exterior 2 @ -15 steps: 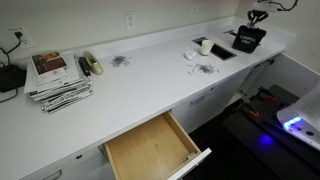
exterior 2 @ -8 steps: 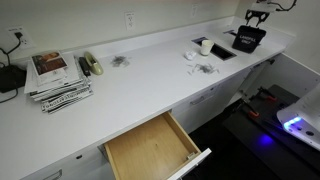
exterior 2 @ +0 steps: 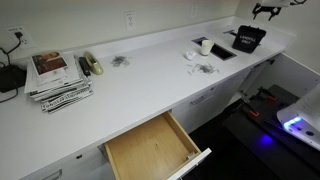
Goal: Put the left piece of paper in the black bin
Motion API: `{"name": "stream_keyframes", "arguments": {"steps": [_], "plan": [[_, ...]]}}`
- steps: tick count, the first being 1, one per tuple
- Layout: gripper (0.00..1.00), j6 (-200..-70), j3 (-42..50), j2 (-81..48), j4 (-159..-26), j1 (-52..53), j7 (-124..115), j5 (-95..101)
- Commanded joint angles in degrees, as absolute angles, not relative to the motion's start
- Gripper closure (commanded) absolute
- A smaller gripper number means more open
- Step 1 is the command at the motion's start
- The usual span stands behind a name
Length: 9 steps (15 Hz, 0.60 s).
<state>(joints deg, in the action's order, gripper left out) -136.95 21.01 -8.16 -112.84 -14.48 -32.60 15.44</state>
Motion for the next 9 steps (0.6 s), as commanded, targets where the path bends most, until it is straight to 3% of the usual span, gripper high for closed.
{"name": "stream_keyframes", "arguments": {"steps": [1, 9], "plan": [[0.0, -140.8, 20.9, 6.1, -126.0, -14.6, -31.9, 21.4], [0.0, -141.8, 15.7, 22.8, -138.2, -18.2, -24.0, 16.3]]}}
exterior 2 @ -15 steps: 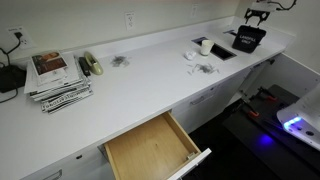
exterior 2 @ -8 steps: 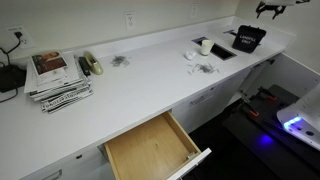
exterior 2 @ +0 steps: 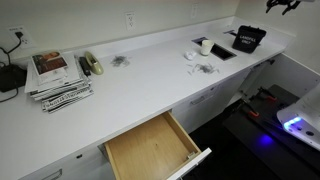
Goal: Put the left piece of paper in the black bin
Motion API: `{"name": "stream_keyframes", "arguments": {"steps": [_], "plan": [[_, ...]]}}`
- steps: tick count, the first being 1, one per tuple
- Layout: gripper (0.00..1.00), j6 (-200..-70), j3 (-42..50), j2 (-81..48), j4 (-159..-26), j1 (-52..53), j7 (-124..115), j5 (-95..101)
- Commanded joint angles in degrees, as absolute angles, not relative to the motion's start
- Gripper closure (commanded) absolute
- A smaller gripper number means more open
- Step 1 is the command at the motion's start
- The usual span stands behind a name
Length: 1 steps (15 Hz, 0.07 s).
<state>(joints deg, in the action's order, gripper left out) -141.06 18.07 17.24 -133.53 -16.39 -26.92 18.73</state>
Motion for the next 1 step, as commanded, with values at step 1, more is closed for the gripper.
{"name": "stream_keyframes", "arguments": {"steps": [1], "plan": [[0.0, -141.9, 15.2, 23.8, -139.0, -18.5, -23.3, 15.5]]}}
